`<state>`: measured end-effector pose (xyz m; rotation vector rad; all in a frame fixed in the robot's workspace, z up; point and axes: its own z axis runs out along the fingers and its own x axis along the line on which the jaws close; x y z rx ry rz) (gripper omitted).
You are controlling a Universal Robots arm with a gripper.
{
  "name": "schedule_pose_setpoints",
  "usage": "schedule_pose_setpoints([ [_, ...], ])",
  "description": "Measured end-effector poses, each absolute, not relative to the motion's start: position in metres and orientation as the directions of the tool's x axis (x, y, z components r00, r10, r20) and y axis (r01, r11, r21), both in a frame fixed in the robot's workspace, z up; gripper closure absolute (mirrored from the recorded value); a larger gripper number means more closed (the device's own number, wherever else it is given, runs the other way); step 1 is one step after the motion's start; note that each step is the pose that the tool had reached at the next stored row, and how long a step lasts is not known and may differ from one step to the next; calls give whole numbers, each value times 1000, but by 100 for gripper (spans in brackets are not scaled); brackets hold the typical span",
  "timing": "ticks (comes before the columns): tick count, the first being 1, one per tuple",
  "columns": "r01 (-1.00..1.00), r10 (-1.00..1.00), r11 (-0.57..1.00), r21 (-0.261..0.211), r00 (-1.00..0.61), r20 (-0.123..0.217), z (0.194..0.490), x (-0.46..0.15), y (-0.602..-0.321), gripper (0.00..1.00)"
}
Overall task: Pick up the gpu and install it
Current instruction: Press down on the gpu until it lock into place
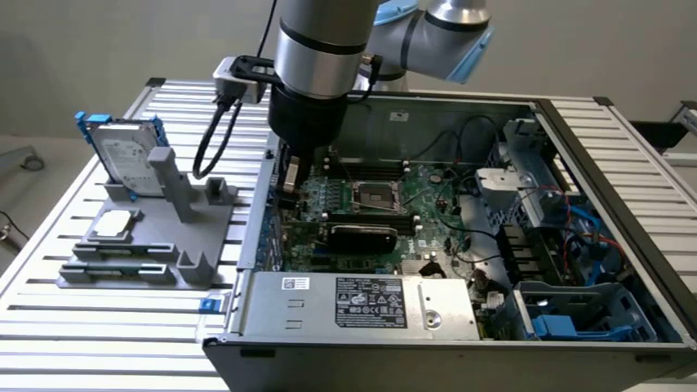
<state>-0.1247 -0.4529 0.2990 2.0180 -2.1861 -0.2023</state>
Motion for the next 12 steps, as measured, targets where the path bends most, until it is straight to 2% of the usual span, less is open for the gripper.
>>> schedule_pose_setpoints([
  [12, -972, -994, 106, 209, -103, 26, 299, -127, -453, 89],
])
